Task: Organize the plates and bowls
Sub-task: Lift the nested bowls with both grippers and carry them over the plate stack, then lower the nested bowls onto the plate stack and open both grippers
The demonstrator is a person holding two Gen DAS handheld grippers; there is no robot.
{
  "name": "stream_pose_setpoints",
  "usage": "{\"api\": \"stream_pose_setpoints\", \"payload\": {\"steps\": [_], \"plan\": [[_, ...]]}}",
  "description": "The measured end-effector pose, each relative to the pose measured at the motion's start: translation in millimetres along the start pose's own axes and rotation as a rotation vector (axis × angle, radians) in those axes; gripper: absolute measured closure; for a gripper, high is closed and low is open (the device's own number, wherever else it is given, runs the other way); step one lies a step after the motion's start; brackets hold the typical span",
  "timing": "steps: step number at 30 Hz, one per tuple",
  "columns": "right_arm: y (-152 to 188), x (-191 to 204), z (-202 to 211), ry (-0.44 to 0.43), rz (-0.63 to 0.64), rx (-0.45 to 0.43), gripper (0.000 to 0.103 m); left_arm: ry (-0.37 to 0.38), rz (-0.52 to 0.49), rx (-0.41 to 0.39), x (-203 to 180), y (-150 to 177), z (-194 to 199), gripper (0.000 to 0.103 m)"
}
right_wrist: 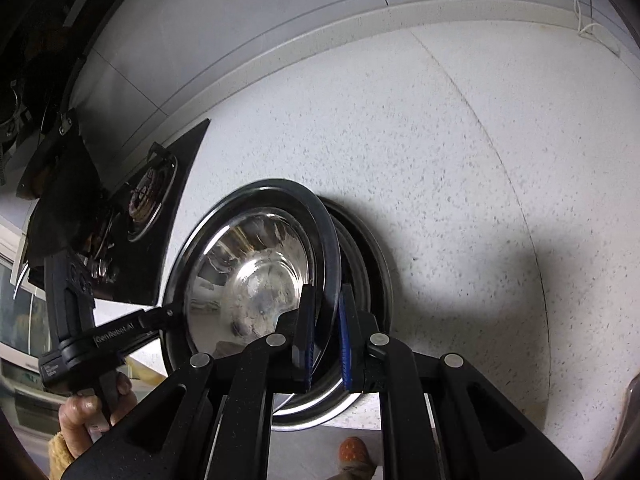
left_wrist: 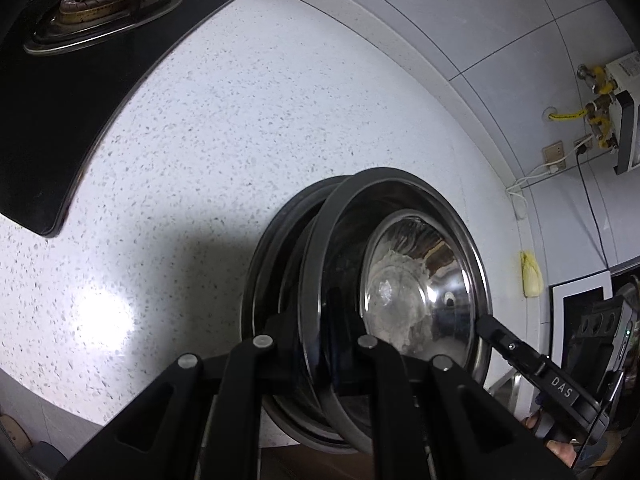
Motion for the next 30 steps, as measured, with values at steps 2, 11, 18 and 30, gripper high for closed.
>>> {"api": "stream_pose_setpoints", "payload": {"steps": [2,11,18,30], "plan": [[2,-4,-3,0.0,-0.004,0.008,0.093,-0.009,0.005,0.004,-2,4,-4,0.093],[6,-13,-6,-0.018,0.003,0.041,0.093,-0.038,0.024,-0.013,-6,8,-7,0.094],[4,-11,-10,-0.016,0.019,0.066,0.093,-0.066,0.021,-0.023,-12,3,-8,0.094],[9,-5,-10,0.059,0.087,0.026,0.091,-0.11,-0.012,-0.093,-16,11,-3,0.092]]}}
Point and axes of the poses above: each gripper's, at about its wrist camera, not at the fingertips, and z roughly against the way its jaws point, x to its left, y to its underside, the point moved 8 cm from there along -z, roughly the way its jaws point, and after that the axes turned 14 degrees about -y, right-handed, at the moved point
